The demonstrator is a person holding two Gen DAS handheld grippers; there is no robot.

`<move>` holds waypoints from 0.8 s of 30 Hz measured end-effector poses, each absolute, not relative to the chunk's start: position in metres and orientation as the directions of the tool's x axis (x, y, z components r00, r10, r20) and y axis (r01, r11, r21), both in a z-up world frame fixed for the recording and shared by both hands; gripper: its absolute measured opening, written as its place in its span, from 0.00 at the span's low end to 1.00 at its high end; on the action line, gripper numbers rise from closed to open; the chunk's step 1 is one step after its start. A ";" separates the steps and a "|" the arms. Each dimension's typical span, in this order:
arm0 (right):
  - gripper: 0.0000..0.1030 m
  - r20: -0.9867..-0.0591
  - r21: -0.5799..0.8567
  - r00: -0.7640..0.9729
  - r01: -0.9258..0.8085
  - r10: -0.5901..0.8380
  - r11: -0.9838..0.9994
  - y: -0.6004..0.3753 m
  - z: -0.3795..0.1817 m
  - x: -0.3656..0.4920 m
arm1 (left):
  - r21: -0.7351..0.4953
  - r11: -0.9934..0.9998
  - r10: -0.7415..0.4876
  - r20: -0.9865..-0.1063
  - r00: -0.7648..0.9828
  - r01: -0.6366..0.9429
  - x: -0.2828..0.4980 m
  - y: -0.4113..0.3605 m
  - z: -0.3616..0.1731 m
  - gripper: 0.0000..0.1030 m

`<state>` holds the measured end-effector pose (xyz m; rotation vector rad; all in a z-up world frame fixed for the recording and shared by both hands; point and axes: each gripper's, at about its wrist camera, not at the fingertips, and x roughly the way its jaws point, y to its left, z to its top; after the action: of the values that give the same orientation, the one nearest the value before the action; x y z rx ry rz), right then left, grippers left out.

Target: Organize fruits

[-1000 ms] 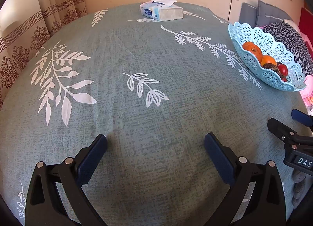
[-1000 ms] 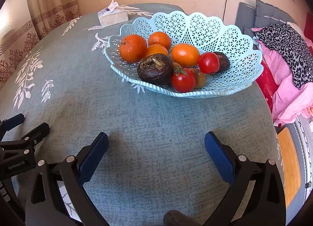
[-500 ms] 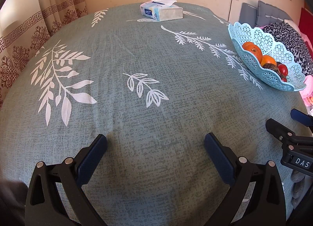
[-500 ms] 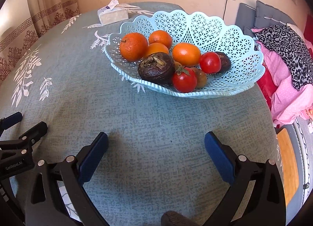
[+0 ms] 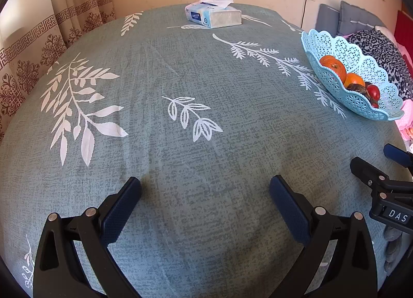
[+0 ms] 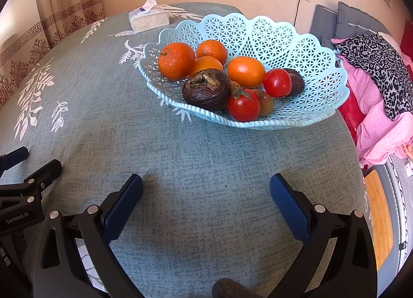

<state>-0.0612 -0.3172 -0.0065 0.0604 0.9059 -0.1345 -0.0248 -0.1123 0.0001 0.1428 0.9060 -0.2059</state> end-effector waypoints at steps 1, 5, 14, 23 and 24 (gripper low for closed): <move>0.97 -0.788 -0.006 0.609 0.142 -0.092 0.990 -0.317 -0.007 -0.061 | 0.039 0.971 -0.115 -0.792 0.599 0.237 -0.025 -0.113 0.000 0.95; 0.97 -0.788 -0.006 0.608 0.142 -0.092 0.990 -0.318 -0.007 -0.061 | 0.037 0.971 -0.116 -0.792 0.599 0.237 -0.024 -0.113 0.000 0.95; 0.97 -0.788 -0.007 0.609 0.143 -0.093 0.990 -0.318 -0.007 -0.061 | 0.032 0.971 -0.119 -0.795 0.595 0.236 -0.024 -0.112 0.000 0.95; 0.97 -0.761 0.003 0.637 0.189 -0.121 0.982 -0.323 0.001 -0.068 | 0.101 0.949 -0.124 -0.749 0.650 0.297 -0.031 -0.138 0.019 0.95; 0.97 -0.757 0.014 0.642 0.199 -0.120 0.980 -0.326 0.003 -0.070 | 0.113 0.942 -0.134 -0.736 0.663 0.316 -0.033 -0.144 0.024 0.95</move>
<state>-0.0702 -0.3257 0.0029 0.0989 0.8548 -0.1817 -0.0328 -0.1437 0.0238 0.2403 0.8081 -0.2569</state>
